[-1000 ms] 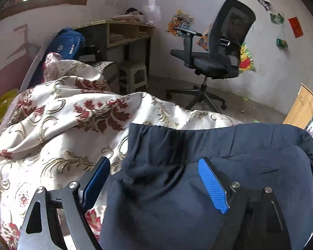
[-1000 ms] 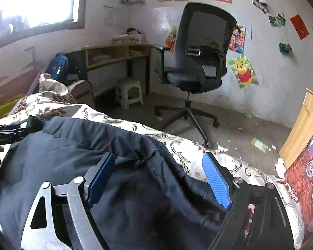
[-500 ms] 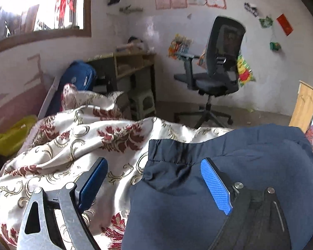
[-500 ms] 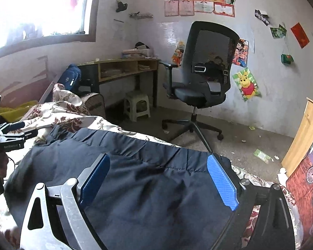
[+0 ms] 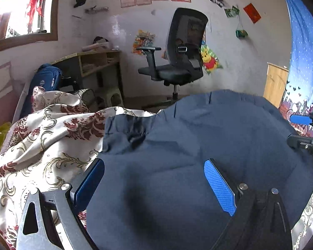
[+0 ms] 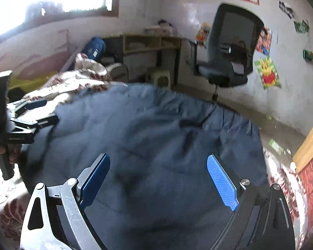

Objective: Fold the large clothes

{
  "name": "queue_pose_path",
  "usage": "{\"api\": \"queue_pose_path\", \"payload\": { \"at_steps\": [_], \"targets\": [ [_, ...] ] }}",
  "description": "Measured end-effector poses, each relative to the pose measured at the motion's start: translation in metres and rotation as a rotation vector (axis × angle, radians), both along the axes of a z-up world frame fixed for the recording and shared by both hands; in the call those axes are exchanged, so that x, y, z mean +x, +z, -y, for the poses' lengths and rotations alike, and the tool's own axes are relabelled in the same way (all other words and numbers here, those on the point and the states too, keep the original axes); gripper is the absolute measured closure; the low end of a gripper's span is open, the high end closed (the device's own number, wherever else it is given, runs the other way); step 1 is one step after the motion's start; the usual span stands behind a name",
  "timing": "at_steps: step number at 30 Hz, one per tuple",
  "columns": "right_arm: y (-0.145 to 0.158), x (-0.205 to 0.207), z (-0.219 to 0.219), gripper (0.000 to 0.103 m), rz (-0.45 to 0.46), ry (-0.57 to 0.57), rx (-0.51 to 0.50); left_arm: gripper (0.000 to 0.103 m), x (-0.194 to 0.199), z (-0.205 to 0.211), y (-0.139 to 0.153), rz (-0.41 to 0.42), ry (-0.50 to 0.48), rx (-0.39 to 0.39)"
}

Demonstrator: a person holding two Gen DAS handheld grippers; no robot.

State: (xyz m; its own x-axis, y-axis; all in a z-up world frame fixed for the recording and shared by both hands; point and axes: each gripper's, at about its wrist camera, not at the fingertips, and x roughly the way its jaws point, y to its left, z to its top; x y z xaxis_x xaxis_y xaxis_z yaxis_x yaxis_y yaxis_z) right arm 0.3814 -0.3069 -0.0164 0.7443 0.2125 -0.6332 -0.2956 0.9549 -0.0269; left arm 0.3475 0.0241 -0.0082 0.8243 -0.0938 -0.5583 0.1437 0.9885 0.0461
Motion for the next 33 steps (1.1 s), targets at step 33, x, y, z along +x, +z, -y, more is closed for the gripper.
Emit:
{"api": "queue_pose_path", "payload": {
  "at_steps": [33],
  "targets": [
    [-0.049,0.154,0.029,0.004,-0.112,-0.202,0.127,0.000,0.122,-0.045,-0.050,-0.272,0.264,-0.220]
  ]
}}
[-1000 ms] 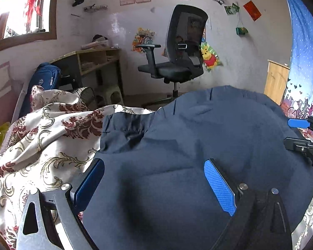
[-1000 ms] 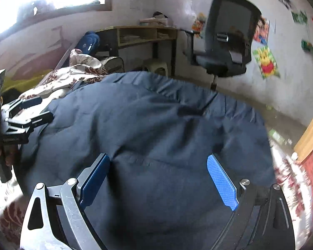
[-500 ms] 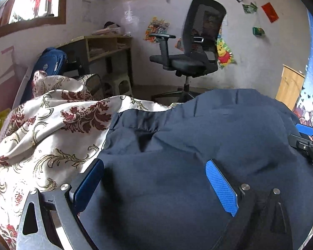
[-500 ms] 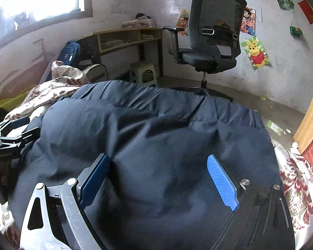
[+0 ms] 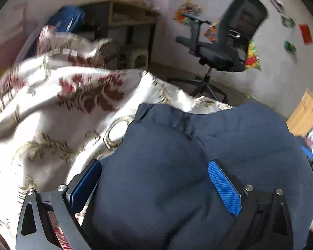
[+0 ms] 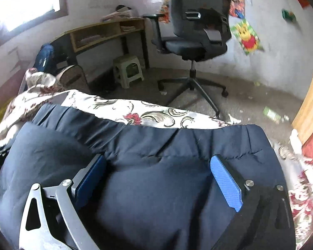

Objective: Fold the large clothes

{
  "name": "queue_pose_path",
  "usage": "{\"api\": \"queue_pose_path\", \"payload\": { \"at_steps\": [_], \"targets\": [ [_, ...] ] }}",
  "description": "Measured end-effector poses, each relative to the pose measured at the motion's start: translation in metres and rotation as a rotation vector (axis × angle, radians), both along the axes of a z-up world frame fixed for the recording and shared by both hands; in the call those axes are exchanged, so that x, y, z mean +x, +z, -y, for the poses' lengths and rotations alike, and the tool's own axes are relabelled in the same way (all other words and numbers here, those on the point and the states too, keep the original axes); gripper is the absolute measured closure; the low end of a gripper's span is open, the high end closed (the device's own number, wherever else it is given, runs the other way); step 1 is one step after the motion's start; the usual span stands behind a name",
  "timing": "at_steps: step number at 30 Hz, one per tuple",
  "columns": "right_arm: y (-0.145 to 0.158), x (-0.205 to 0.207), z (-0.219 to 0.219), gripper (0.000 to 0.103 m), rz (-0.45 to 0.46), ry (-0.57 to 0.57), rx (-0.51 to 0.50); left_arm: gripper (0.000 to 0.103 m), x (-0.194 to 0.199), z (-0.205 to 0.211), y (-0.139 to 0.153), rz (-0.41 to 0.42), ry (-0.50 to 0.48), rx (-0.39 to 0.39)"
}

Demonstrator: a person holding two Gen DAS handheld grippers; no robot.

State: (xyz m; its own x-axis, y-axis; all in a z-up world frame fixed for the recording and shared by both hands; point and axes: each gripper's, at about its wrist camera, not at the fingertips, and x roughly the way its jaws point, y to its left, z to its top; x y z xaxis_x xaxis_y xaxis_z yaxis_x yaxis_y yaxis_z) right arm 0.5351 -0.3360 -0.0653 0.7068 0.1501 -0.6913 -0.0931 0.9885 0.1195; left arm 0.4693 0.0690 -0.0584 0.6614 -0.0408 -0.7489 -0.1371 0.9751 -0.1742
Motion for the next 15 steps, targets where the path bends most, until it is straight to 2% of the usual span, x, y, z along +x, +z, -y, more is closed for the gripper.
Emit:
{"api": "queue_pose_path", "payload": {
  "at_steps": [5,8,15],
  "targets": [
    [-0.021,0.006,0.003,0.001,-0.032,0.009,0.063,0.000,0.018,-0.009,-0.022,-0.076,-0.024,-0.124],
    [-0.032,0.006,0.007,0.001,-0.023,0.003,0.113,0.000,0.019,-0.013,-0.028,-0.069,-0.024,-0.162],
    [-0.038,0.009,0.007,0.001,-0.003,-0.002,0.134,0.000,0.022,-0.009,-0.032,-0.071,-0.026,-0.156]
  ]
}}
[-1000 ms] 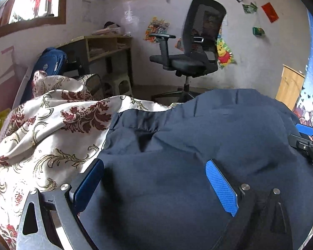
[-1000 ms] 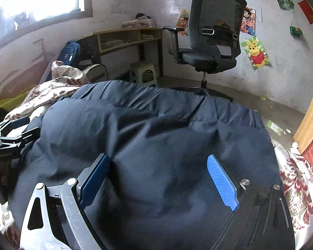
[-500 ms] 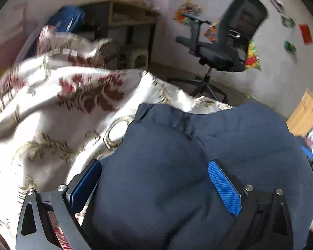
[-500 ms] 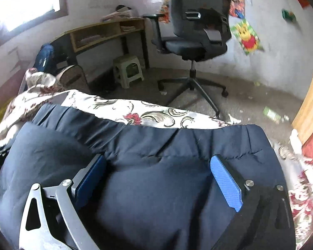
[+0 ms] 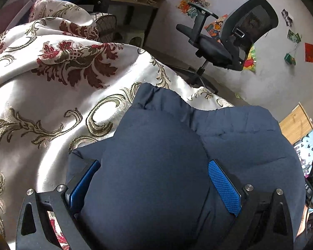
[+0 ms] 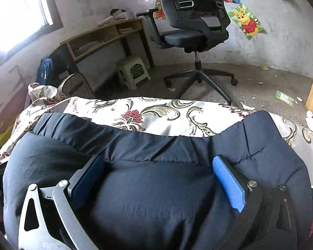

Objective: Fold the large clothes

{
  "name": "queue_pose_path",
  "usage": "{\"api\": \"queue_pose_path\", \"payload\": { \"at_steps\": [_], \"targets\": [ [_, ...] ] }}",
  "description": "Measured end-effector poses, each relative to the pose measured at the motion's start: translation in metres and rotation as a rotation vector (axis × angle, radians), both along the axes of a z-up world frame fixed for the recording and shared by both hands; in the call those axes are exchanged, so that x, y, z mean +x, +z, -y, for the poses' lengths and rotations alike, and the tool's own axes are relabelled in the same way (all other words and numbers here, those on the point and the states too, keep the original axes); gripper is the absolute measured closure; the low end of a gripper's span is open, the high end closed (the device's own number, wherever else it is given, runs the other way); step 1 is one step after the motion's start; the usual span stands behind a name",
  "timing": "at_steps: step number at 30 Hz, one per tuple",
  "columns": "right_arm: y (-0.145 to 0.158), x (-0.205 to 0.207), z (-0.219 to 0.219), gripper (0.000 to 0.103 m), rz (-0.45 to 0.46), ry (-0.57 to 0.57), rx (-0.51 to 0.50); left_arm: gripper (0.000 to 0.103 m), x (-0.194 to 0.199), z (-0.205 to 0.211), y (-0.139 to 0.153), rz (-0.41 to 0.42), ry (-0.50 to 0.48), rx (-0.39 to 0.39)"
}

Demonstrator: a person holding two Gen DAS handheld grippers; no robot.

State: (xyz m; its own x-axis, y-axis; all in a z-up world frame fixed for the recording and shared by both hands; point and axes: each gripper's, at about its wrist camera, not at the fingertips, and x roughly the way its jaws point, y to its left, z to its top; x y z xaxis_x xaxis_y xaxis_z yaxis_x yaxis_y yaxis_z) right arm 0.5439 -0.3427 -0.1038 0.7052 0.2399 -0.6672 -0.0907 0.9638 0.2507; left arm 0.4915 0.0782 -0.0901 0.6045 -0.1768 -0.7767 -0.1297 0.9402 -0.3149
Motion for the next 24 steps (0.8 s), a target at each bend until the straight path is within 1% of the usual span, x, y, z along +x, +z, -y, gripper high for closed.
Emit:
{"api": "queue_pose_path", "payload": {
  "at_steps": [4,8,12,16,24],
  "targets": [
    [-0.002,-0.002,0.004,0.001,0.015,0.001,0.021,0.000,-0.001,0.006,0.002,-0.003,-0.003,0.042],
    [-0.003,-0.005,0.006,0.001,0.030,0.002,0.033,0.000,-0.004,0.008,0.004,0.002,0.002,0.068],
    [-0.004,-0.008,0.011,0.001,0.040,0.005,0.067,0.000,-0.005,0.015,0.005,0.011,0.001,0.114],
    [-0.006,-0.008,0.013,0.001,0.039,0.005,0.055,0.000,-0.006,0.017,0.006,0.019,0.006,0.139],
    [-0.006,-0.009,0.012,0.001,0.041,0.004,0.057,0.000,-0.007,0.021,0.004,0.022,0.009,0.163]
  ]
}}
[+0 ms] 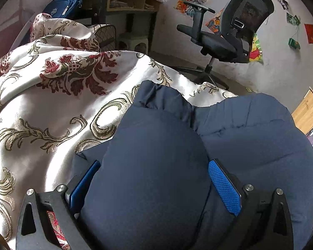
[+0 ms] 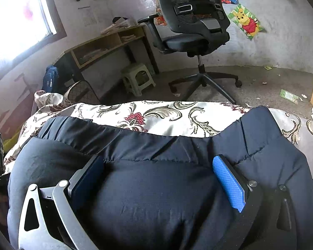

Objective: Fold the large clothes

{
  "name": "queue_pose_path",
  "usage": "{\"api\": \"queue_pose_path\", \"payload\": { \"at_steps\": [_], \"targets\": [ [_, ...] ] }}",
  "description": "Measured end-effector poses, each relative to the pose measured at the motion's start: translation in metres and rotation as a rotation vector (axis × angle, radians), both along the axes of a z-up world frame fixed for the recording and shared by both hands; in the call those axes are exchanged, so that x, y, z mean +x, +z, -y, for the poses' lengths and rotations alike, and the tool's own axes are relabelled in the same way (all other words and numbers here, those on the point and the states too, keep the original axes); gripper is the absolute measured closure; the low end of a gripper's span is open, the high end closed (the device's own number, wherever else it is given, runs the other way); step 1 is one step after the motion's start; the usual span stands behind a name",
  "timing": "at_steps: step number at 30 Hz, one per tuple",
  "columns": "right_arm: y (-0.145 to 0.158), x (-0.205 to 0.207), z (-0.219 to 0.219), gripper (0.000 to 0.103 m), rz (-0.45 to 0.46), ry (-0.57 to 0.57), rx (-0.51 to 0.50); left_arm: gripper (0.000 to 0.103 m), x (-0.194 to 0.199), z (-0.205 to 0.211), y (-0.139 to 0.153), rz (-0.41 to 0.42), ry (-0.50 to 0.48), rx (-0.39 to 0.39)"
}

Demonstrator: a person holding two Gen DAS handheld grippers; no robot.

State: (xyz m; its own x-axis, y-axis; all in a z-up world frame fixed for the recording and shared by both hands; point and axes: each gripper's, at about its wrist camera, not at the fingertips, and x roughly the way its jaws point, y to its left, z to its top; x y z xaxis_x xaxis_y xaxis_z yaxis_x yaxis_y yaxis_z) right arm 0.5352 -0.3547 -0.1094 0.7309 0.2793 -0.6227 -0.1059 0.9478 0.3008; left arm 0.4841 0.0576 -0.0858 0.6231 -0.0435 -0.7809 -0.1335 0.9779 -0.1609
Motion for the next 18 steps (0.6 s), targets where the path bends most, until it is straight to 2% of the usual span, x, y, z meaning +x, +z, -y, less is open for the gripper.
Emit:
{"api": "queue_pose_path", "payload": {
  "at_steps": [7,18],
  "targets": [
    [0.0030,-0.0007,-0.0001,0.001,0.007,-0.004,-0.006,0.000,-0.0020,0.0024,-0.0001,0.002,0.001,0.019],
    [0.0028,-0.0021,0.0008,0.001,0.009,-0.006,-0.014,0.000,-0.0029,0.0011,-0.0019,0.001,0.004,0.009]
  ]
}}
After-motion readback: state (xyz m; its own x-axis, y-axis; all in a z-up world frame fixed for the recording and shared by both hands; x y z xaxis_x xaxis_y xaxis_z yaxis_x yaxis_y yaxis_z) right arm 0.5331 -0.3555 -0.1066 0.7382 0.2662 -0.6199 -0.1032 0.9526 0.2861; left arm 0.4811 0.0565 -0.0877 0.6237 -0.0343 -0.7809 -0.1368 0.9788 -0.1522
